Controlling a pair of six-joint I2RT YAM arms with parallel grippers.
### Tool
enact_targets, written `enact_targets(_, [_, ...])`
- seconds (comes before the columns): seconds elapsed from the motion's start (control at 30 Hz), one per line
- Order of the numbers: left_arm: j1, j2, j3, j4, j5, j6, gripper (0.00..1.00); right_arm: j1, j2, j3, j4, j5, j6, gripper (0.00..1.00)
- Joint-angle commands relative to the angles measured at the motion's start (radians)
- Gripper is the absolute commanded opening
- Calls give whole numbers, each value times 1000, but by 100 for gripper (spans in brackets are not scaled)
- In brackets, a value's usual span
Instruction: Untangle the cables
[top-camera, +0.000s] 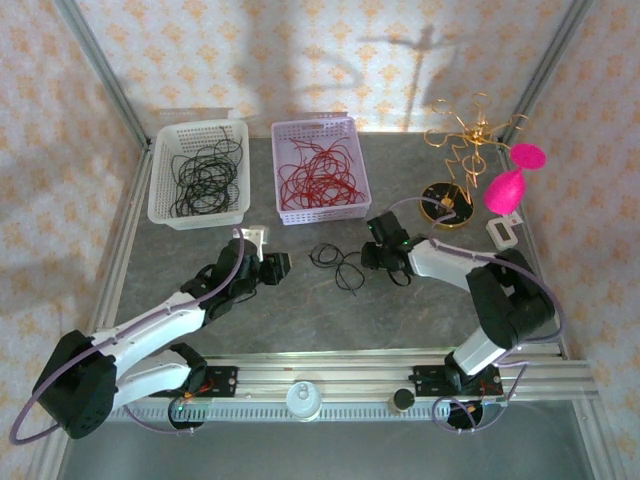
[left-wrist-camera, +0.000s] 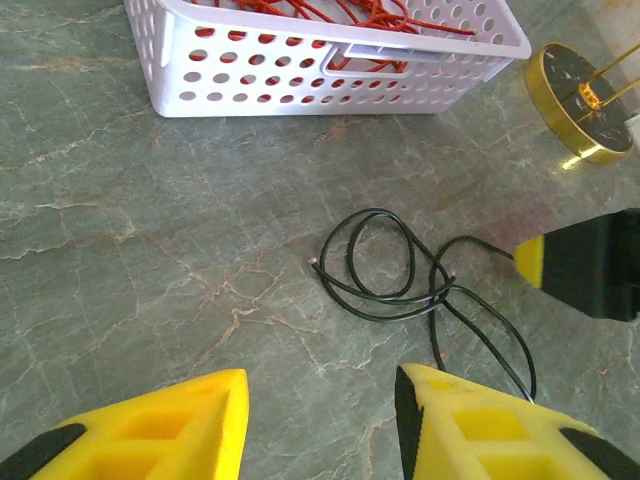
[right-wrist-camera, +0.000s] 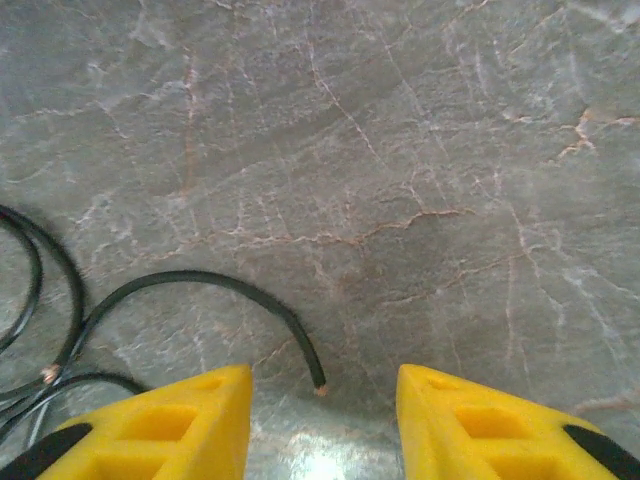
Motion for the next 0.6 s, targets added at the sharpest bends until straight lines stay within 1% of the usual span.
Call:
enact_targets(0.0, [-8, -23, -9, 31, 21, -20, 44, -6, 40, 21, 60, -5, 17, 40])
enact_targets(0.07, [-6, -34, -7, 22, 23, -15, 44, -7, 64, 23, 81, -20, 18, 39])
enact_targets(0.23, [-7, -61, -22, 12, 15, -12, 44, -6, 115, 40, 109, 15, -3, 34])
enact_targets(0.43, [-7, -59, -30, 18, 13, -21, 44, -6, 123, 43, 132, -42, -12, 23])
enact_targets(0.57, [-7, -36, -18, 27, 18, -17, 44, 2, 118, 43, 135, -48, -20, 20])
